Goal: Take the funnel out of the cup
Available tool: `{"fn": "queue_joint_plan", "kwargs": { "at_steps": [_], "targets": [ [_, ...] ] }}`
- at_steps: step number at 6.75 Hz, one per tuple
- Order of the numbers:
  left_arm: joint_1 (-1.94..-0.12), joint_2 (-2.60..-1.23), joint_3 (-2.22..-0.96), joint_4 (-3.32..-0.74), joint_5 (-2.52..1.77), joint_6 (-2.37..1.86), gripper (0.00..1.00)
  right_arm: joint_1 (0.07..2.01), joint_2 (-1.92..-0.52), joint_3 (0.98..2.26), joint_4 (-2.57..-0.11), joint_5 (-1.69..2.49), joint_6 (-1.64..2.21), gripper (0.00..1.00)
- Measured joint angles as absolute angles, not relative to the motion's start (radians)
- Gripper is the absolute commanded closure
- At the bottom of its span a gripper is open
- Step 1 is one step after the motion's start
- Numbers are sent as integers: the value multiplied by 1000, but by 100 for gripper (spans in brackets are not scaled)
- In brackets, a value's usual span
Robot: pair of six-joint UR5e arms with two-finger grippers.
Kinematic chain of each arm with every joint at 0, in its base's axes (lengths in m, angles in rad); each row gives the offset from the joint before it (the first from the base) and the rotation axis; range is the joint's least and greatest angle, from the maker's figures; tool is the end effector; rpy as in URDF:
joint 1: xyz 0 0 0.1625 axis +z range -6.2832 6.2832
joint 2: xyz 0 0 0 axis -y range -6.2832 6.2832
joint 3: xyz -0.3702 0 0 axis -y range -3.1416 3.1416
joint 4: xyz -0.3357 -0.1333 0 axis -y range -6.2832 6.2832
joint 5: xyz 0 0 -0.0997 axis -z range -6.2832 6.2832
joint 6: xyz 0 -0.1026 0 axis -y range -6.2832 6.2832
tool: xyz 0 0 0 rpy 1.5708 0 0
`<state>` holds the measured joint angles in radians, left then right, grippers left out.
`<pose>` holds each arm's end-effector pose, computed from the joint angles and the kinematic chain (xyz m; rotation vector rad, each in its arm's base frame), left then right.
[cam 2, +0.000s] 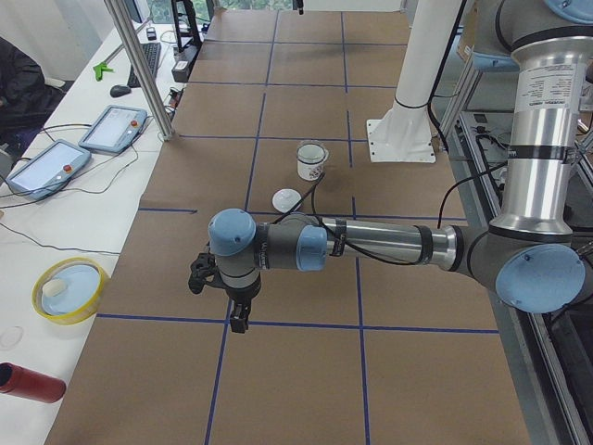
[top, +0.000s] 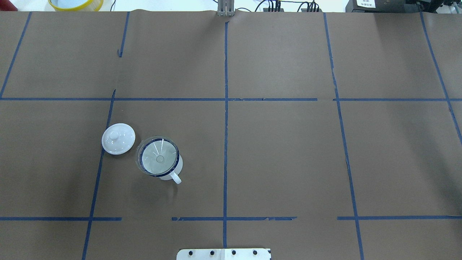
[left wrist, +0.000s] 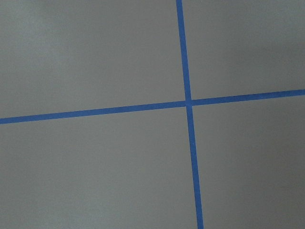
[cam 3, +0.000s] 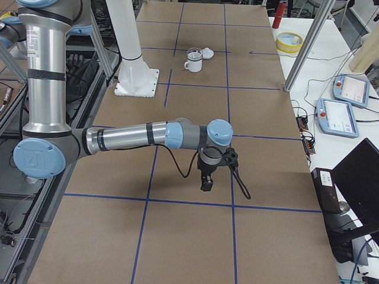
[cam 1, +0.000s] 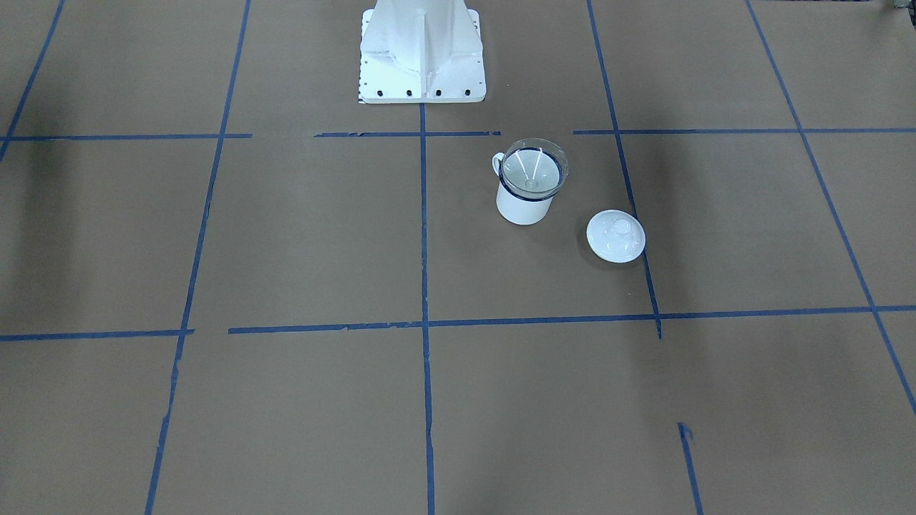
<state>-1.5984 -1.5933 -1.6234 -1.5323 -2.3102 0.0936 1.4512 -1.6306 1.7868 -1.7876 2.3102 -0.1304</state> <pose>-0.0764 -0.4436 0.5795 0.0797 0.7360 0.0765 0.0155 -0.4092 0.5615 -0.0539 -0.7410 -0.2160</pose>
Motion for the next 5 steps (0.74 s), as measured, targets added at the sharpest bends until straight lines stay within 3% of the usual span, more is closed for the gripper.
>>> {"fn": "queue_joint_plan", "kwargs": {
  "at_steps": [3, 5],
  "targets": [
    [-1597, -1602, -1637, -1530, -2311, 85, 0, 1451, -1631, 1786, -1787, 2310, -130, 0],
    [-1591, -1656, -1718, -1485, -2316, -24, 0, 1451, -1631, 1787, -1787, 2310, -130, 0]
  ]
}}
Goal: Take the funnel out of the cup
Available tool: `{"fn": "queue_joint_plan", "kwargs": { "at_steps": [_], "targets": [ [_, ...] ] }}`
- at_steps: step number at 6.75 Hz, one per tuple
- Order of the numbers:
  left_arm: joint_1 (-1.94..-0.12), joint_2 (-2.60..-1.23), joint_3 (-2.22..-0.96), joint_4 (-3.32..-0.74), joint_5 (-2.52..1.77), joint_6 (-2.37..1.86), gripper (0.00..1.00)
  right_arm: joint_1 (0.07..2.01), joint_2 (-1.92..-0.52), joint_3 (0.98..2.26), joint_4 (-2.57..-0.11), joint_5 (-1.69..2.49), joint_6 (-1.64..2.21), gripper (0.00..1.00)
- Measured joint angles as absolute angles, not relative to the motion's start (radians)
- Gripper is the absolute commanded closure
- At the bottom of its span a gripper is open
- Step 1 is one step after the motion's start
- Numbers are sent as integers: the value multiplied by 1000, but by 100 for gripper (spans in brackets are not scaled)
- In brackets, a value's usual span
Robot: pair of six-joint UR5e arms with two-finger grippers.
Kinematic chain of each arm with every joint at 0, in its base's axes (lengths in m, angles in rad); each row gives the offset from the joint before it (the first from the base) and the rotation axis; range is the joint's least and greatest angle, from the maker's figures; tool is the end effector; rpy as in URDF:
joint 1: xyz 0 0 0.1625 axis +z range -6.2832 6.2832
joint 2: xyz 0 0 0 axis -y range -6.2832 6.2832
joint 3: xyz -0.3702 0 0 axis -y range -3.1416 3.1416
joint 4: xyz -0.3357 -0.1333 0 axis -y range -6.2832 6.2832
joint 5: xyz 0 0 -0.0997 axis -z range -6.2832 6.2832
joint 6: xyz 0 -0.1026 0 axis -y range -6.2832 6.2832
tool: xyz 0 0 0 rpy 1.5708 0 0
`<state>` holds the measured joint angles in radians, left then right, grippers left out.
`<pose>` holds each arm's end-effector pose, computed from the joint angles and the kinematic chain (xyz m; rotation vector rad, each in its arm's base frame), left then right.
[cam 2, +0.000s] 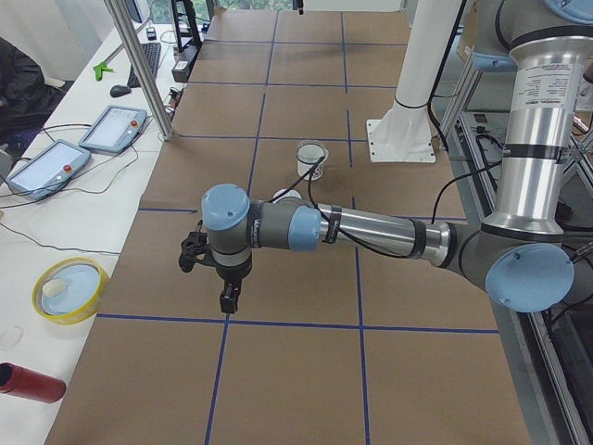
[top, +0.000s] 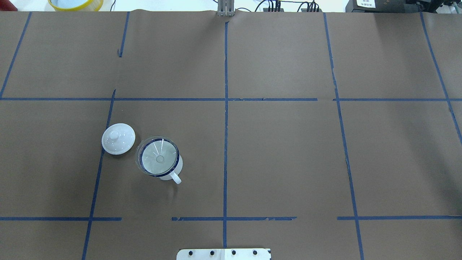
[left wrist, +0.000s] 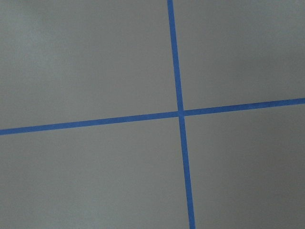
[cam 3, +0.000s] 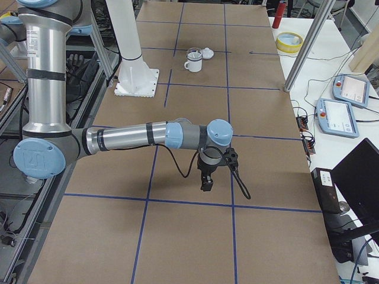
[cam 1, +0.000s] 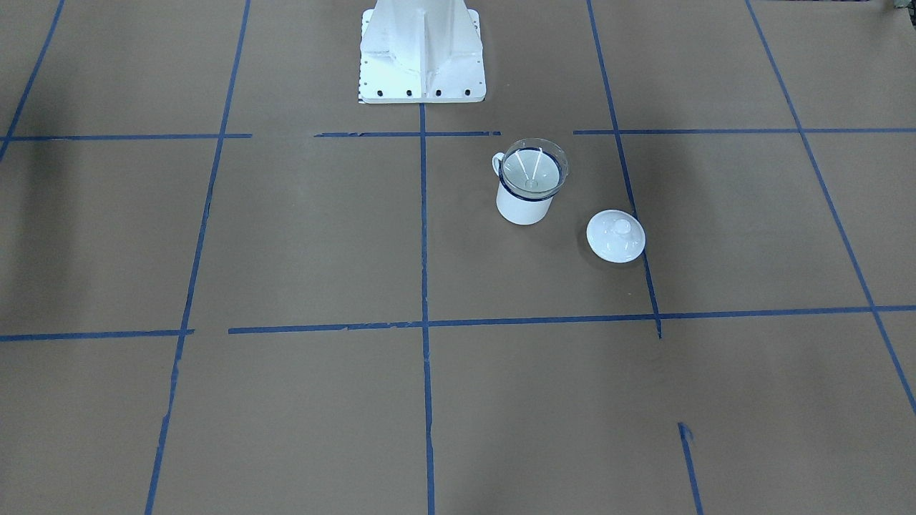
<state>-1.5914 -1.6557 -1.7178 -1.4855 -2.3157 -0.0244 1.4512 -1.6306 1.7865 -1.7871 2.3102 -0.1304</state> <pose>-0.0734 -0.4663 0.5143 0.1383 0.7437 0.0118 0.0155 -0.4092 0.5616 -0.0537 -0.7410 -0.2161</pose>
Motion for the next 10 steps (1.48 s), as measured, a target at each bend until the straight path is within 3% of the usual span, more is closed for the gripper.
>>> {"fn": "queue_joint_plan", "kwargs": {
  "at_steps": [2, 4, 8, 10],
  "targets": [
    [-1484, -1710, -1920, -1410, -2322, -270, 0, 1451, -1631, 1787, -1787, 2310, -130, 0],
    [-1267, -1815, -2061, -1388, -2301, -618, 0, 1451, -1631, 1787, -1787, 2310, -130, 0],
    [-916, -2027, -2159, -1322, -2160, -1065, 0, 1451, -1630, 1787, -1787, 2310, -130, 0],
    [-748, -2160, -2125, -1201, -2024, -1131, 0, 1451, -1630, 1787, -1787, 2310, -130, 0]
  ]
}}
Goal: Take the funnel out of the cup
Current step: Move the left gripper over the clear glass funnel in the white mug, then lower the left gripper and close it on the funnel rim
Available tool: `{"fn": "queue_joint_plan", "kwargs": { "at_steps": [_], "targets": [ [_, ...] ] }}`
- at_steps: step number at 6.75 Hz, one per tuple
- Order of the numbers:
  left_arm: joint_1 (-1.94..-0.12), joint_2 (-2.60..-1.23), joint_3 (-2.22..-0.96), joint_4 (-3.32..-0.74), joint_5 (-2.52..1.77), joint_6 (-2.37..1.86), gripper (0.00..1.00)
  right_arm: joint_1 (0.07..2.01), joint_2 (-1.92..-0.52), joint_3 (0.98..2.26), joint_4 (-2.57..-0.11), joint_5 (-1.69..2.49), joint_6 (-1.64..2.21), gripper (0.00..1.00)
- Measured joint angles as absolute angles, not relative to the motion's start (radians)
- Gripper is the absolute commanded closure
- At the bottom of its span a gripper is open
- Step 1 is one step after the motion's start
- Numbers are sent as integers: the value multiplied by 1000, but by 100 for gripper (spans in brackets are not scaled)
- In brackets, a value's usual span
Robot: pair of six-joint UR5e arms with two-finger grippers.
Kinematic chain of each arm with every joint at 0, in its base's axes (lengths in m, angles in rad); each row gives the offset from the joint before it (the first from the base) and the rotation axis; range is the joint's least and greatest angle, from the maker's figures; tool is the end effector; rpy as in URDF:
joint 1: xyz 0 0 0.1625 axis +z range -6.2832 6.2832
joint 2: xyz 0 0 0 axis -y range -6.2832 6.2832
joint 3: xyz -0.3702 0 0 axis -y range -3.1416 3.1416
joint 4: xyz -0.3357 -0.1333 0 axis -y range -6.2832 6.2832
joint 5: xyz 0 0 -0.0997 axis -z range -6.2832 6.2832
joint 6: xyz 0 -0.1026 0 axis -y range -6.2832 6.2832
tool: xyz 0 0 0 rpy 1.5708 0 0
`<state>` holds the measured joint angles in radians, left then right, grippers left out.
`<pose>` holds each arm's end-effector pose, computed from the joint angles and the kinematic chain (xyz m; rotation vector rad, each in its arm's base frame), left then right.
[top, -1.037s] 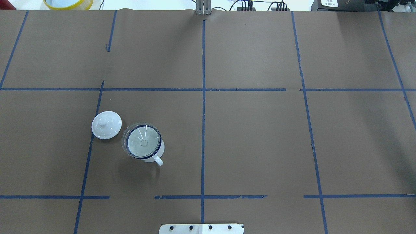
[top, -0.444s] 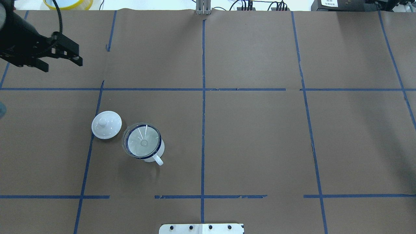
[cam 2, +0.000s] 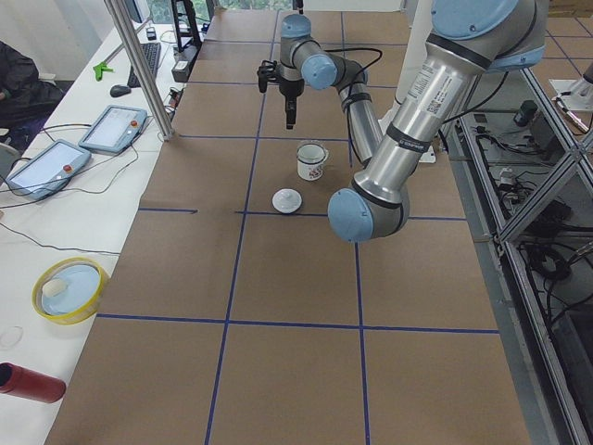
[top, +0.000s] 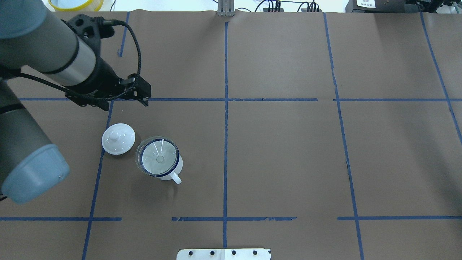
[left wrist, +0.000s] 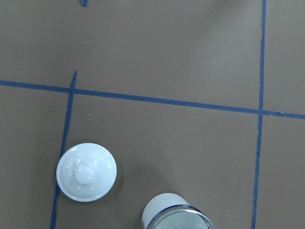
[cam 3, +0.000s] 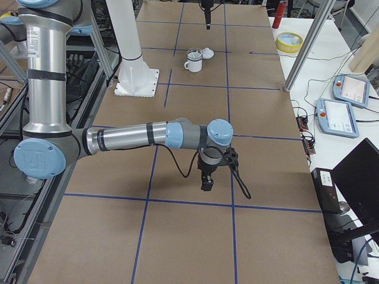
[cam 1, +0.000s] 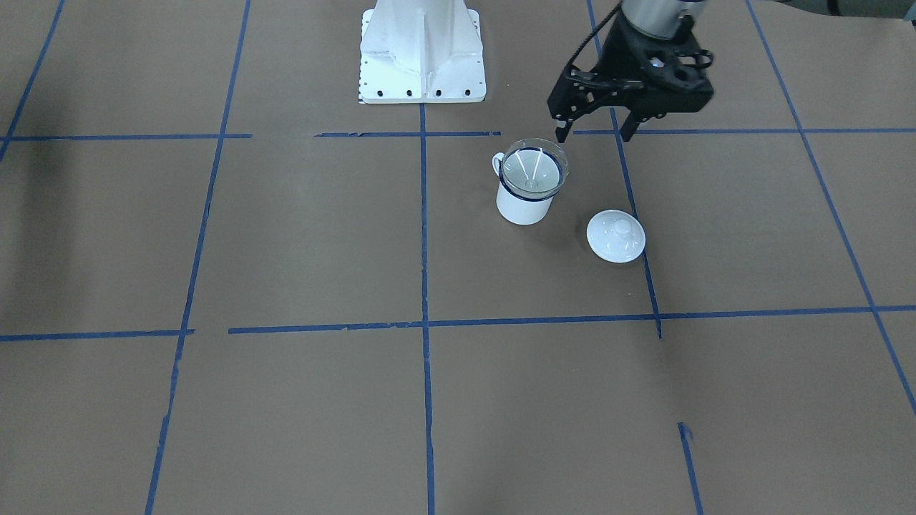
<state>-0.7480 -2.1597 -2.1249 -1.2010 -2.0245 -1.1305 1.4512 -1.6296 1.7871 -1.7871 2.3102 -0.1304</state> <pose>0.2923 -0.3917 0.1613 0.0683 0.8699 -0.1126 0.0154 -0.4096 0.5609 -0.0522 -0.7410 -0.2167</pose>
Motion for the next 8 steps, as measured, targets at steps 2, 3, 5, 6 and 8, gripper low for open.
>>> {"fn": "queue_joint_plan", "kwargs": {
  "at_steps": [2, 3, 5, 6, 8],
  "targets": [
    [-659, -2205, -2049, -1192, -1957, -1152, 0, 1451, -1630, 1787, -1787, 2310, -130, 0],
    [-612, -2207, -2000, -1227, -1917, -1155, 0, 1451, -1631, 1787, -1787, 2310, -130, 0],
    [-550, -2199, -1915, -1319, -1853, -1190, 0, 1451, -1630, 1787, -1787, 2310, -130, 0],
    [-532, -2194, -1892, -1353, -1846, -1224, 0, 1451, -1630, 1787, -1787, 2310, -130, 0],
    [-501, -2186, -1880, -1372, -1844, -1279, 0, 1451, -1630, 1787, -1787, 2310, -130, 0]
  ]
}}
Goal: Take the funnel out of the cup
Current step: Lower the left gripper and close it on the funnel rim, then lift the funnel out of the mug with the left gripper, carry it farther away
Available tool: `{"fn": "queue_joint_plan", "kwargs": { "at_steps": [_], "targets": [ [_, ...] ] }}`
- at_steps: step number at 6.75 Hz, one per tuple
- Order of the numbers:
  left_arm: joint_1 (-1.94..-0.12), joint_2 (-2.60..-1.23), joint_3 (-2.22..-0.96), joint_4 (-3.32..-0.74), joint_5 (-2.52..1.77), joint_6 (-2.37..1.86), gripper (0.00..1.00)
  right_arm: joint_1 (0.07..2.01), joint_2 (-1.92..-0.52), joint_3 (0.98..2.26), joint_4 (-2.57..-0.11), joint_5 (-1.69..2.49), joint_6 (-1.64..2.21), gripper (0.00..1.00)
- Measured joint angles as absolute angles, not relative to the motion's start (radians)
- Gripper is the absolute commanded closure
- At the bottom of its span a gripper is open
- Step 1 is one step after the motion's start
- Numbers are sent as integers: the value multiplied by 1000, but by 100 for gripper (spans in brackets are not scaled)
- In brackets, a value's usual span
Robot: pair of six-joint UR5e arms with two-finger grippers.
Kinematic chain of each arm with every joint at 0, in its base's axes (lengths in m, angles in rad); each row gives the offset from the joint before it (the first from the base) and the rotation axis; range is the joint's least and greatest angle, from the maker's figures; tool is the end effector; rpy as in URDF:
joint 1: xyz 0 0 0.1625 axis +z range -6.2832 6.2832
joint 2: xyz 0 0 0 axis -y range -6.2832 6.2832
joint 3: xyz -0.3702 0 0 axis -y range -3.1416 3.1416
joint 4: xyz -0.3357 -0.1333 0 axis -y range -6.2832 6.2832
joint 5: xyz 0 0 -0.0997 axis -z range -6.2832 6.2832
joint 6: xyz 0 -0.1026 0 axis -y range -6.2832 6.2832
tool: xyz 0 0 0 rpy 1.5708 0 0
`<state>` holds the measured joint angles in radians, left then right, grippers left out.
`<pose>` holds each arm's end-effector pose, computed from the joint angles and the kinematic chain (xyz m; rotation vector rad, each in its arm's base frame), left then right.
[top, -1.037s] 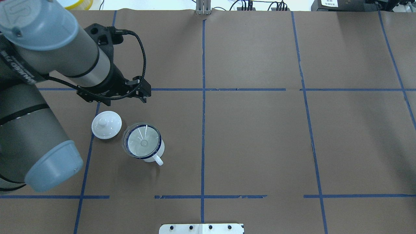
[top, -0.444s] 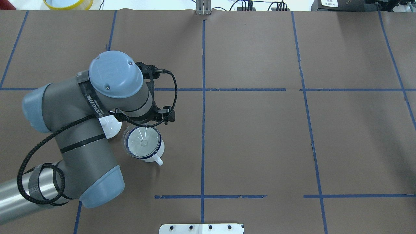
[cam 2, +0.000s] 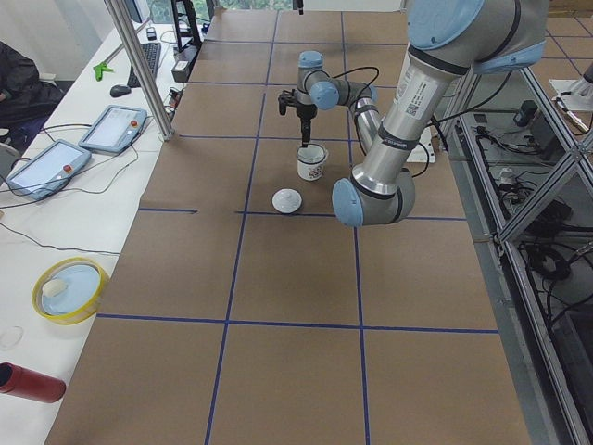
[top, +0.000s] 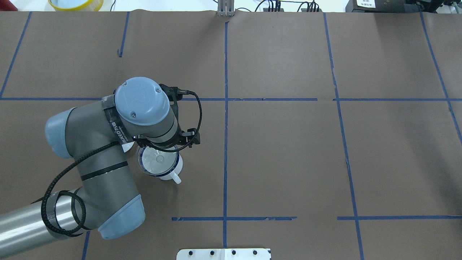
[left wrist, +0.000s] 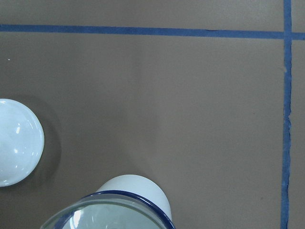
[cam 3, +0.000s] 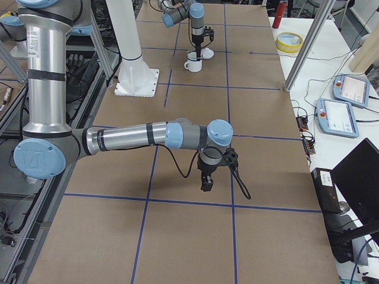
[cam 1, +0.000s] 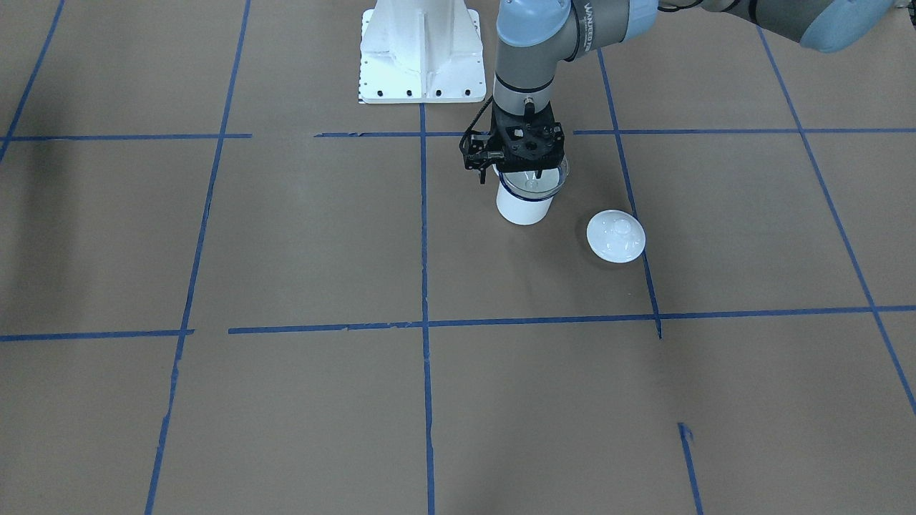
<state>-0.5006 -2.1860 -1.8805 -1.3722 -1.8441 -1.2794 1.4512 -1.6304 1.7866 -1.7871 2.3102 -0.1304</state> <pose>0.4370 -0.3594 0.2044 0.0374 0.7666 -0.0996 0.0154 -0.4093 0.5615 -0.0535 -0.7410 -0.2162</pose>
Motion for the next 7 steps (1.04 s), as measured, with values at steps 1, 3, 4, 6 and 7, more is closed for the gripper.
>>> {"fn": "queue_joint_plan", "kwargs": {
  "at_steps": [1, 3, 4, 6, 7],
  "targets": [
    [-488, -2183, -1880, -1374, -1845, -1302, 7, 1451, -1631, 1787, -1787, 2310, -130, 0],
    [-473, -2181, -1878, -1375, -1847, -1328, 72, 1451, -1630, 1787, -1787, 2310, -130, 0],
    [-471, -2180, -1878, -1375, -1847, -1337, 96, 1451, -1630, 1787, -1787, 2310, -130, 0],
    [-469, -2175, -1891, -1373, -1844, -1345, 100, 1451, -1630, 1786, -1787, 2310, -130, 0],
    [-470, -2175, -1913, -1368, -1844, -1346, 100, 1451, -1630, 1786, -1788, 2310, -130, 0]
  ]
}}
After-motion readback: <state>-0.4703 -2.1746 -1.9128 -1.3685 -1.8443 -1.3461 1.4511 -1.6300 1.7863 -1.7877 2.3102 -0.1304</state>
